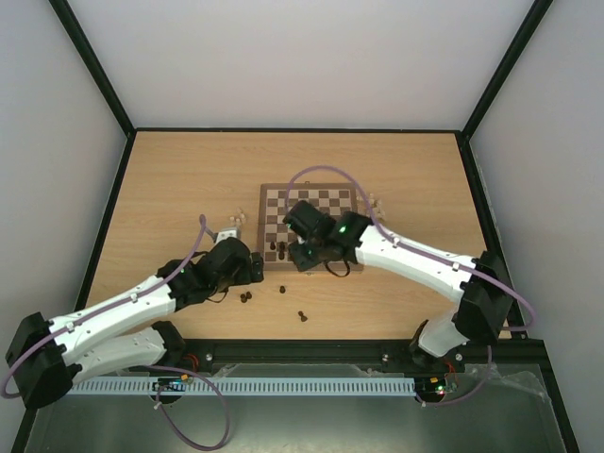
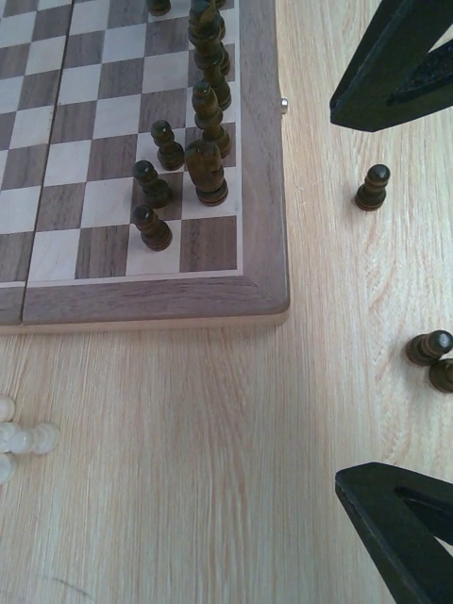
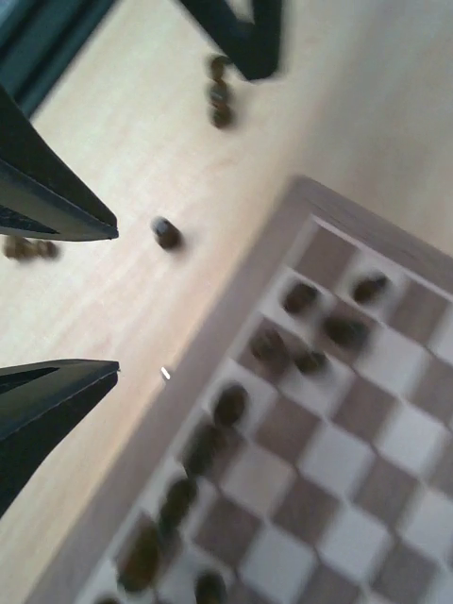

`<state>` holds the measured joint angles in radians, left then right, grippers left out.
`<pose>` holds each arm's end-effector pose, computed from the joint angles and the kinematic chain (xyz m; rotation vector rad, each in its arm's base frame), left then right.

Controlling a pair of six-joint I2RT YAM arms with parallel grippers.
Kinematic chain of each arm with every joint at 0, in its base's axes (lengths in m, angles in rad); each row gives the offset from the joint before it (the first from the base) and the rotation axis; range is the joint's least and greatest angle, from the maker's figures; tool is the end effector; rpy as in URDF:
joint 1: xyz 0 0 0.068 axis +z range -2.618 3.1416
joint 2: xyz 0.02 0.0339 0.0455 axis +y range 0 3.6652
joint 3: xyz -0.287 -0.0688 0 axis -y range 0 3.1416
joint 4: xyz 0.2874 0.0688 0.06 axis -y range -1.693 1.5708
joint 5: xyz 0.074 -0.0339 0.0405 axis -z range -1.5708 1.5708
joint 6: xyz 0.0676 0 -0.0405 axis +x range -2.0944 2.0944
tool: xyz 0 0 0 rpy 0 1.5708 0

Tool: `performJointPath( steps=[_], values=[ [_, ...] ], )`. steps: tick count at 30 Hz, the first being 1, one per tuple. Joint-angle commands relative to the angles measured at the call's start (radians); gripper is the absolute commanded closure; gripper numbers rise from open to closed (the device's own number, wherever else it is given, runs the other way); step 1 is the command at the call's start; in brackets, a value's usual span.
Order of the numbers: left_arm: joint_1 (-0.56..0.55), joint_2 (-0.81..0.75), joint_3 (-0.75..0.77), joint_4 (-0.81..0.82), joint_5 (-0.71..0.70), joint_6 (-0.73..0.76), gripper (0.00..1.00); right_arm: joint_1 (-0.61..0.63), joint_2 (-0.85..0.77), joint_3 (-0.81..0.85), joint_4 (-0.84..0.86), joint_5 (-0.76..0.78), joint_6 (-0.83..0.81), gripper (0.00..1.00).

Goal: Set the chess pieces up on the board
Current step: Pick up the chess piece at the center of the board.

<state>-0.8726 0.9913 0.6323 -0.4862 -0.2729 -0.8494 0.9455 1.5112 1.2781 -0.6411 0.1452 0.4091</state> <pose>0.1716 -0.1762 0.2048 -0.0984 2.4291 -0.4818 0.2343 0.3079 0.2839 -0.5937 2.4074 0.4235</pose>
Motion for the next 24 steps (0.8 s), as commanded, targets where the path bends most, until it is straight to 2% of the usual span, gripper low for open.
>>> performJointPath(
  steps=[1, 13, 24],
  values=[
    [0.007, -0.082, -0.038, -0.052, -0.036, -0.052, 0.01, 0.096, 0.026, -0.064, -0.007, -0.067, 0.046, 0.65],
    [0.0, -0.312, -0.077, -0.092, -0.06, -0.123, 0.01, 0.165, 0.223, -0.048, 0.069, -0.041, 0.074, 0.65],
    [-0.001, -0.331, -0.079, -0.088, -0.057, -0.119, 0.01, 0.181, 0.337, 0.004, 0.09, -0.076, 0.062, 0.66]
  ],
)
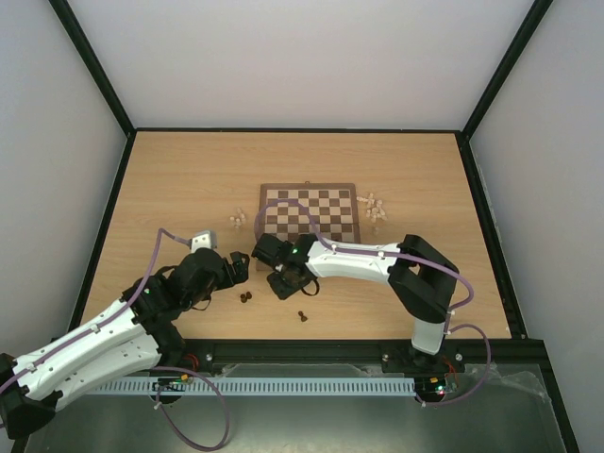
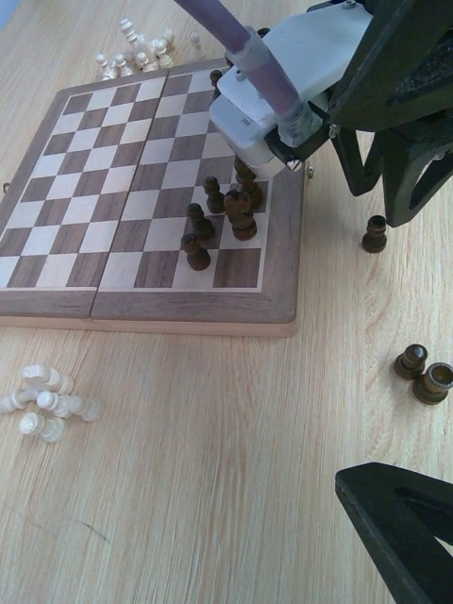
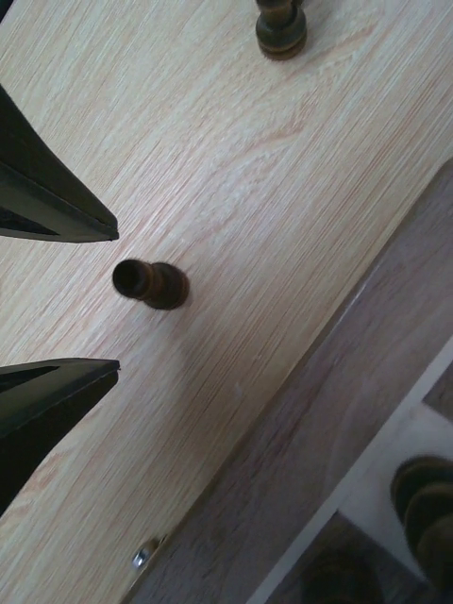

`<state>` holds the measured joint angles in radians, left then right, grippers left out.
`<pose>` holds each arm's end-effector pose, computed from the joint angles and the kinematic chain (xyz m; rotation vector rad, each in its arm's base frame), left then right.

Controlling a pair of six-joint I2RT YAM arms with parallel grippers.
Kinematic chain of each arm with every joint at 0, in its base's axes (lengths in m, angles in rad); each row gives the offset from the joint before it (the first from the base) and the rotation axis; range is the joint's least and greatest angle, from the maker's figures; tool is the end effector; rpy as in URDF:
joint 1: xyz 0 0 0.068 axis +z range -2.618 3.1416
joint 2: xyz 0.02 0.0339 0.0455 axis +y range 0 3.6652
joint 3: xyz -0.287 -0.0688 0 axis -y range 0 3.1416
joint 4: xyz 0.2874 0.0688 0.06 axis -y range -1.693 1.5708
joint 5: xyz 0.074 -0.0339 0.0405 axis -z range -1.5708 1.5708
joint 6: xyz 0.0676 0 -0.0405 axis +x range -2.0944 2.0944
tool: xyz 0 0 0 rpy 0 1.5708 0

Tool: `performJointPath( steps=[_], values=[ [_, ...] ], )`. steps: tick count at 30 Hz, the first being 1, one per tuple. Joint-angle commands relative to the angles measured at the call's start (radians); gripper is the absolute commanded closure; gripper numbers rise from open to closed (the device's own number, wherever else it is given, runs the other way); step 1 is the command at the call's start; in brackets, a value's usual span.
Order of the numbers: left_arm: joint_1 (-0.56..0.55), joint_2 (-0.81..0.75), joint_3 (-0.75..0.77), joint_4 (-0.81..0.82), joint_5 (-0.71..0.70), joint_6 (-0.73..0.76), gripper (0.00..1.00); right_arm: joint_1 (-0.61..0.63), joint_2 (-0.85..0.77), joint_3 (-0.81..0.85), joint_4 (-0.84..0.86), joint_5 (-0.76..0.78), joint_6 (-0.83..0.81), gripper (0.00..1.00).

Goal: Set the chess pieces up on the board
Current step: Pick up the chess piece at the center of the board.

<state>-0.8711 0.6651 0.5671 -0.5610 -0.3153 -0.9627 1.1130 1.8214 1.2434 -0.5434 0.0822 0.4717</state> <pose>0.1419 -0.1360 0.2375 -0.2805 2.2577 -0.6635 0.1933 0.3798 0.1574 -0.8407 2.6134 0.3675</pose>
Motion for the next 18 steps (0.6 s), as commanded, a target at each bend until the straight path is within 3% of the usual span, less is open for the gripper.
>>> performJointPath(
  steps=[1, 12, 18],
  values=[
    [-0.003, -0.004, -0.014, -0.011, -0.015, -0.005, 0.01, 0.013, 0.034, 0.044, -0.007, -0.014, -0.001, 0.66],
    [-0.003, -0.012, -0.016, -0.007, -0.013, -0.001, 0.01, 0.015, 0.097, 0.076, -0.029, -0.003, -0.004, 0.72],
    [-0.003, -0.005, -0.015, -0.007, -0.011, 0.001, 0.01, 0.015, 0.093, 0.08, -0.036, 0.004, -0.005, 0.93]
  ],
)
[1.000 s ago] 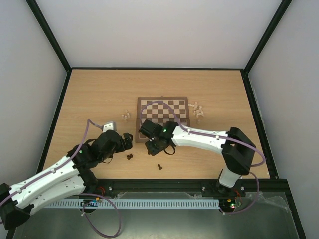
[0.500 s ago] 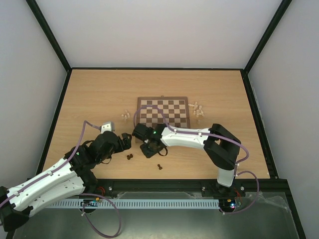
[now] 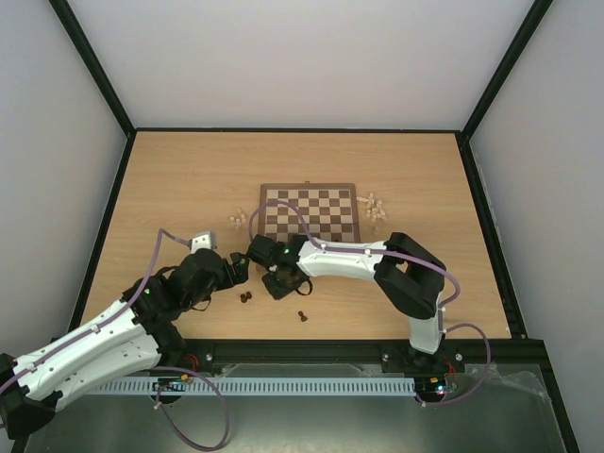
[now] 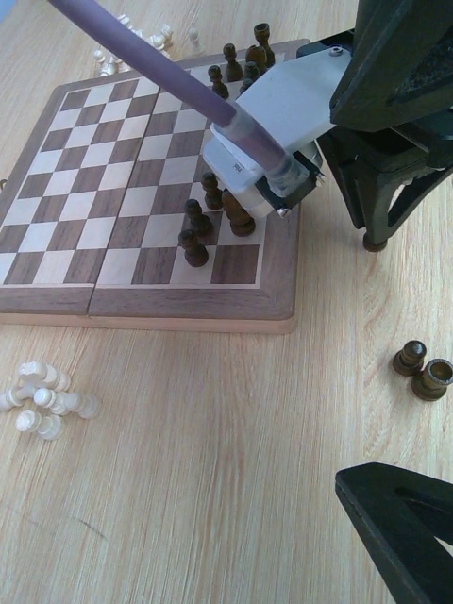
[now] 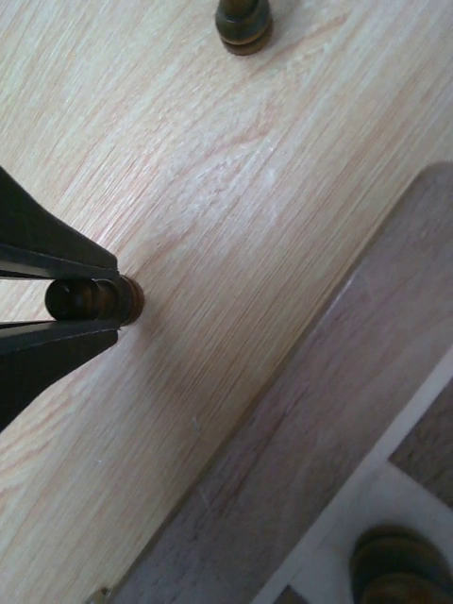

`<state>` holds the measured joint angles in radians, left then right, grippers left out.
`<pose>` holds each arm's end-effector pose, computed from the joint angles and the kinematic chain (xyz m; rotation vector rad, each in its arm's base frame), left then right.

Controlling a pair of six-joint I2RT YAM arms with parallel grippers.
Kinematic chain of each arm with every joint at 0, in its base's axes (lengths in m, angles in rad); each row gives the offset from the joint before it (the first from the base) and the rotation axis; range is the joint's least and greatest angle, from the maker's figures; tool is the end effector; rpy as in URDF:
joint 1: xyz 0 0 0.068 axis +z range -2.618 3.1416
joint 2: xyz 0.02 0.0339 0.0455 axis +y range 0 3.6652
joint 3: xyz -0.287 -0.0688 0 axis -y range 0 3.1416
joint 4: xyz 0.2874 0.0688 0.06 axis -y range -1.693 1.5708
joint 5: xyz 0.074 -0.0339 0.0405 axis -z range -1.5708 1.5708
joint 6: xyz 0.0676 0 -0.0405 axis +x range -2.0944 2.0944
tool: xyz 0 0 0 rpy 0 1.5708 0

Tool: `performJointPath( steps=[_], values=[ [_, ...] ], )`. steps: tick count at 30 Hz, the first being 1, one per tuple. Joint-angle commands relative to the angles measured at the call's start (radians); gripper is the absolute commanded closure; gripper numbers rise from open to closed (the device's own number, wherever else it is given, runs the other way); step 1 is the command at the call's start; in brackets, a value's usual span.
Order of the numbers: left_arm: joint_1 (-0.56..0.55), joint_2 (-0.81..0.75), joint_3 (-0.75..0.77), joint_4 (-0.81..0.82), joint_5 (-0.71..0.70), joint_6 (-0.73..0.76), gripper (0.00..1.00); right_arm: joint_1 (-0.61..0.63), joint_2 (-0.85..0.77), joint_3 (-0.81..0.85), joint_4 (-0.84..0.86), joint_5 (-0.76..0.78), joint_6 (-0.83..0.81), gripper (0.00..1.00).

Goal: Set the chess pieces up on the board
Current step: Pick up the chess piece at the center of the board, then place the chess piece on the chessboard.

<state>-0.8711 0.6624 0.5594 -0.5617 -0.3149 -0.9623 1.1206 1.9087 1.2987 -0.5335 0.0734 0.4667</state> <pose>0.1413 -0.1354 0.2348 -0.2791 2.2626 -0.6586 0.1975 0.3973 0.1401 -0.8682 2.6289 0.3569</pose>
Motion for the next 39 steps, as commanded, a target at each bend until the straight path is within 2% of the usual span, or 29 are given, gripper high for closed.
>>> performJointPath(
  steps=[1, 10, 17, 26, 39],
  values=[
    [-0.002, -0.001, -0.008, -0.007, -0.012, 0.001, 0.01, 0.008, -0.004, 0.025, -0.05, 0.018, 0.0, 0.94],
    [-0.002, 0.037, -0.001, 0.003, -0.008, 0.014, 0.01, -0.003, -0.204, 0.084, -0.18, 0.108, -0.001, 0.94],
    [-0.003, 0.08, 0.003, 0.015, 0.004, 0.035, 0.01, -0.146, -0.303, 0.14, -0.272, 0.186, -0.027, 0.93],
    [-0.002, 0.099, 0.0, 0.023, 0.018, 0.052, 0.01, -0.313, -0.201, 0.122, -0.257, 0.2, -0.064, 0.93],
    [-0.002, 0.101, -0.003, 0.025, 0.023, 0.056, 0.01, -0.354, -0.085, 0.06, -0.191, 0.165, -0.079, 0.92]
  ],
)
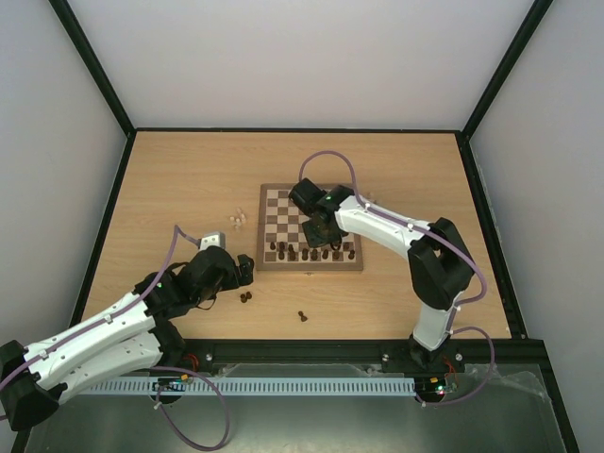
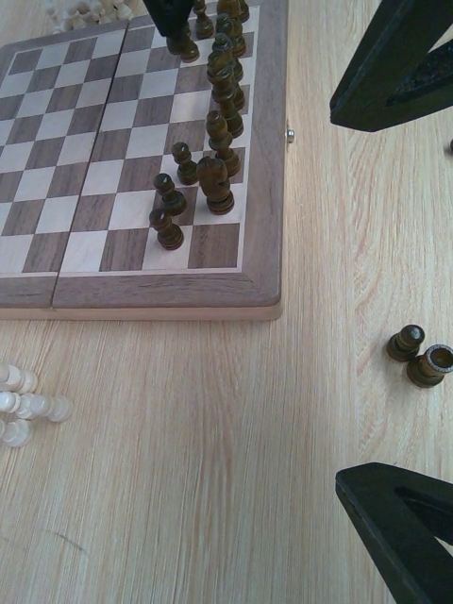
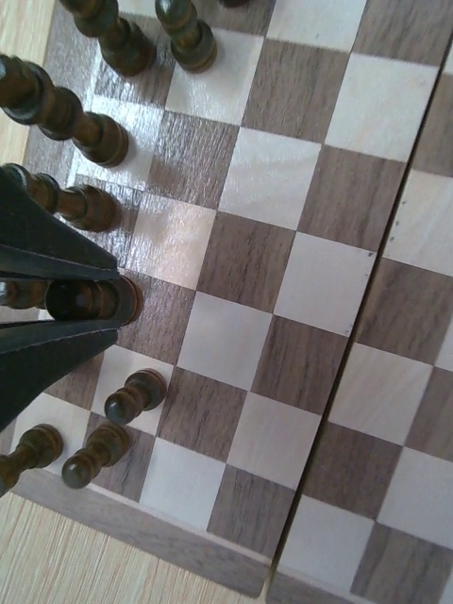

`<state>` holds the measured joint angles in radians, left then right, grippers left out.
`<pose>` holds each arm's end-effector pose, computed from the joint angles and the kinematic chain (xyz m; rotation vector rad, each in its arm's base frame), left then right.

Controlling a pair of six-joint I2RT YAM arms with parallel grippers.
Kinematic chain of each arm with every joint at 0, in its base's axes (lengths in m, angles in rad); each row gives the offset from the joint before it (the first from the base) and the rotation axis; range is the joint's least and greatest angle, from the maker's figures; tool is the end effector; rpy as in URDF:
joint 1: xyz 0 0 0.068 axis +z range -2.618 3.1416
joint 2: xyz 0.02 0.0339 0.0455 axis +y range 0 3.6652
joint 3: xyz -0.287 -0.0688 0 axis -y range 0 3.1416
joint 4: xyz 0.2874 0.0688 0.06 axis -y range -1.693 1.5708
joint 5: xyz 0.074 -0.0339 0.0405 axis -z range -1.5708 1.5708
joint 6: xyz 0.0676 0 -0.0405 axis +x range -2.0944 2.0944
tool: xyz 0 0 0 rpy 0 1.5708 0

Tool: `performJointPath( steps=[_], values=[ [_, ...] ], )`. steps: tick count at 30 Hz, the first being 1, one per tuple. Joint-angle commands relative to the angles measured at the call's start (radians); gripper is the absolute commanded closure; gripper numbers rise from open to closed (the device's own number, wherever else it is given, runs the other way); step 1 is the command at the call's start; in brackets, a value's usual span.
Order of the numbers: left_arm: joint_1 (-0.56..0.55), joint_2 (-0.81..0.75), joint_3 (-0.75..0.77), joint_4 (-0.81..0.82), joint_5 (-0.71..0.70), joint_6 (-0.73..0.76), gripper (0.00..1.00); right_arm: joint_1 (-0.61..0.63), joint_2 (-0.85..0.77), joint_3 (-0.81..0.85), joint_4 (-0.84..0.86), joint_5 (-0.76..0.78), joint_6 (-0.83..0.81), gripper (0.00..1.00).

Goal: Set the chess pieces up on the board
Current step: Place the chess piece on the chessboard.

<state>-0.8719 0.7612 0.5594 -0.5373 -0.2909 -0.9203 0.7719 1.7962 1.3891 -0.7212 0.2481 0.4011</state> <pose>0.1489 -0.1470 0.2192 -0.2080 2.3365 -0.5930 0.3208 0.2891 0.2084 -0.4136 2.6068 0.0544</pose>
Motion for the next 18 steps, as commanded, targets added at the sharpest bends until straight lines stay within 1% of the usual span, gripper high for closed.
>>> performJointPath(
  steps=[1, 9, 14, 18],
  values=[
    [-0.002, 0.003, -0.003, 0.002, 0.0, 0.014, 0.01, -0.007, 0.031, -0.035, 0.001, -0.01, -0.014, 0.91],
    [-0.002, 0.008, -0.003, 0.003, -0.001, 0.013, 0.01, -0.024, 0.055, -0.069, 0.019, -0.007, -0.014, 0.89],
    [-0.002, 0.03, -0.004, 0.009, 0.0, 0.017, 0.01, -0.028, 0.052, -0.078, 0.028, -0.009, -0.016, 0.84],
    [-0.002, 0.085, -0.002, 0.018, 0.004, 0.026, 0.01, -0.029, 0.04, -0.075, 0.031, -0.007, -0.019, 0.79]
  ],
)
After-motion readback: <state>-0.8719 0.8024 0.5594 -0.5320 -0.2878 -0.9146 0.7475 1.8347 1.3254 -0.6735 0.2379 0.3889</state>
